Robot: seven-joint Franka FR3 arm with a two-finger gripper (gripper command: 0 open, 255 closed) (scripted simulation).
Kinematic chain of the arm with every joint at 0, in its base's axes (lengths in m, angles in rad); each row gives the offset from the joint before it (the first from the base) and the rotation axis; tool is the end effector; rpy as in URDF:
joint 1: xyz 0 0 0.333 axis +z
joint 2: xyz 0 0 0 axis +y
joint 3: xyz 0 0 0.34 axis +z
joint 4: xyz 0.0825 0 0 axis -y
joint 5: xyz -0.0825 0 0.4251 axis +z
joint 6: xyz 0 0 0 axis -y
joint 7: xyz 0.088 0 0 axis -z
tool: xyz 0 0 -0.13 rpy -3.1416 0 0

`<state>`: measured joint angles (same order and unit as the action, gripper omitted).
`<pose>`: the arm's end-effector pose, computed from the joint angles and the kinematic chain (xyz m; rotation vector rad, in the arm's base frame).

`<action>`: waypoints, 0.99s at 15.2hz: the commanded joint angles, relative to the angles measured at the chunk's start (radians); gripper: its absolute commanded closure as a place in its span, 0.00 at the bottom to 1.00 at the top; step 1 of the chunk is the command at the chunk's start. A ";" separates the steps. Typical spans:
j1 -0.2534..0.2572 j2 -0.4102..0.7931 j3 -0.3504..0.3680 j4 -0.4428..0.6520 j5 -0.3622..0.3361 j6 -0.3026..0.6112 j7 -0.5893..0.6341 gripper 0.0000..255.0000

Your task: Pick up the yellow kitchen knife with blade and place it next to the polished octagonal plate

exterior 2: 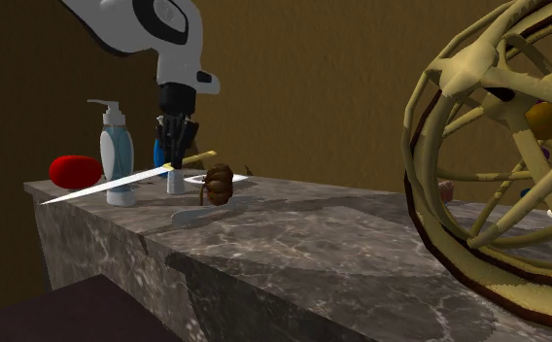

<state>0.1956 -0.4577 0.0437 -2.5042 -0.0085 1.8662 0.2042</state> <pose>0.3915 0.0943 0.4093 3.0643 0.0491 -0.2619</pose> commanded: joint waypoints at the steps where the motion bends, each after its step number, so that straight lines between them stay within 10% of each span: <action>1: 0.015 -0.016 0.020 -0.024 0.016 0.008 0.028 1.00; 15: 0.014 0.086 0.026 -0.145 0.014 0.230 0.035 1.00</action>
<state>0.2099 -0.3819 0.0696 -2.6427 0.0062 2.0787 0.2382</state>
